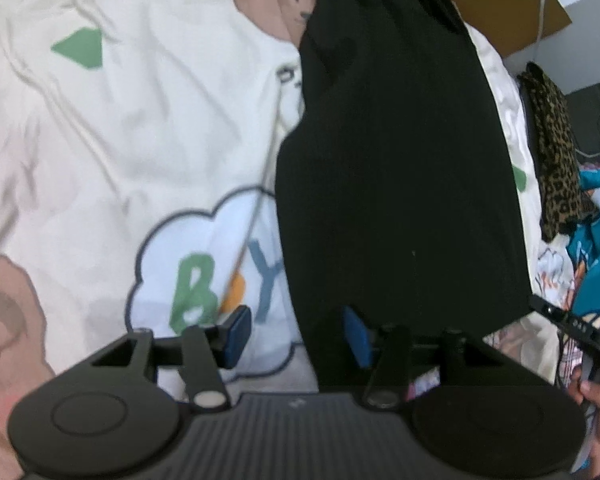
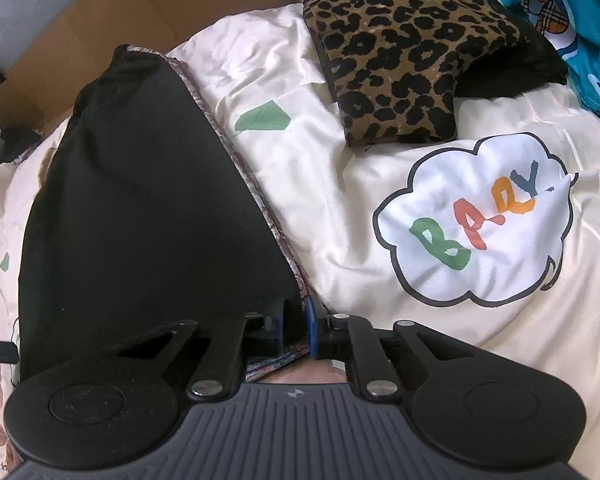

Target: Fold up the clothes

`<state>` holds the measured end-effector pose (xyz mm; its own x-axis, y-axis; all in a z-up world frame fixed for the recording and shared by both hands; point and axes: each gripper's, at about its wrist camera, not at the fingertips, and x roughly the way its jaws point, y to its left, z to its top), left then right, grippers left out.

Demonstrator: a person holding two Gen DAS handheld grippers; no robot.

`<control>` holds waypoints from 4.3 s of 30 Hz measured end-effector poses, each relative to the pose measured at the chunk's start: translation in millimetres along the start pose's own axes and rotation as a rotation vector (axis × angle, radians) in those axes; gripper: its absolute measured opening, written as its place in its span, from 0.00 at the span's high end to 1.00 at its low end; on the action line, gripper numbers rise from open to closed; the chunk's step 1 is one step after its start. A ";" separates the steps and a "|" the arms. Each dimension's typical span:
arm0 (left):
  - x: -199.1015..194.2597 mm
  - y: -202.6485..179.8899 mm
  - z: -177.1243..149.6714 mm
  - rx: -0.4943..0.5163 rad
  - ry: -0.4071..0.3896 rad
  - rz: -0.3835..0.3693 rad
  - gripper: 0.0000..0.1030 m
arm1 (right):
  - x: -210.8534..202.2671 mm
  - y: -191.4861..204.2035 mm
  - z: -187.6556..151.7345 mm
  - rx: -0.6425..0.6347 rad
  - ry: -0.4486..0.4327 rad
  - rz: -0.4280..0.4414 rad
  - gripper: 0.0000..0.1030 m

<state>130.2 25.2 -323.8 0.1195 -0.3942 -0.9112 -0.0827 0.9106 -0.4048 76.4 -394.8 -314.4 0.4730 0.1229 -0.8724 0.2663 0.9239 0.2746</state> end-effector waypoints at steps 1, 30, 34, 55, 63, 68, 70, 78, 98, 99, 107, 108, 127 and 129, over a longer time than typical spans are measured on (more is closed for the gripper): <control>0.4 -0.1 -1.1 -0.001 0.003 -0.004 0.47 | -0.3 -0.9 -0.1 0.003 0.000 0.003 0.93; 8.8 -4.4 -18.1 0.011 0.128 -0.134 0.64 | 3.7 -0.7 1.3 0.026 0.012 0.007 0.92; 13.1 -1.7 -22.3 0.009 0.136 -0.132 0.93 | 4.7 1.2 0.8 0.003 0.015 -0.003 0.95; 23.6 -15.3 -40.4 0.063 0.200 -0.146 0.99 | -3.1 -7.3 -2.1 0.000 0.018 -0.038 0.97; 34.1 -13.5 -41.6 0.073 0.218 -0.128 0.97 | 1.1 -9.8 -4.6 -0.001 0.033 -0.058 0.96; 19.8 -17.9 -34.0 0.105 0.193 -0.119 0.68 | -5.6 -14.1 -1.5 0.028 0.022 -0.060 0.89; 8.2 -16.0 -28.3 0.113 0.141 -0.125 0.62 | -13.5 -10.9 2.7 -0.002 0.004 -0.083 0.85; -13.2 23.6 2.1 0.002 -0.004 -0.123 0.64 | -30.7 32.5 30.8 -0.120 -0.029 -0.084 0.84; -1.3 70.0 35.5 -0.230 -0.112 -0.264 0.66 | -16.7 234.6 33.3 -0.520 0.095 0.025 0.70; -1.6 70.7 37.0 -0.236 -0.118 -0.269 0.65 | -14.1 245.3 30.0 -0.552 0.107 0.035 0.70; 2.6 75.4 48.4 -0.280 -0.133 -0.298 0.57 | 10.2 283.4 11.2 -0.621 0.156 0.071 0.69; 3.4 76.2 49.3 -0.287 -0.130 -0.305 0.57 | 12.9 285.7 8.3 -0.622 0.161 0.072 0.69; 25.8 66.4 51.2 -0.358 -0.056 -0.503 0.59 | 39.2 318.4 -45.8 -0.653 0.163 0.097 0.56; 20.9 62.7 52.7 -0.339 -0.067 -0.517 0.59 | 39.0 321.6 -43.1 -0.662 0.145 0.092 0.56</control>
<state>179.6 80.6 -364.2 0.2891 -0.7552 -0.5884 -0.3055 0.5097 -0.8043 144.3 -77.2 -277.5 0.3392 0.2157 -0.9157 -0.3613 0.9286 0.0849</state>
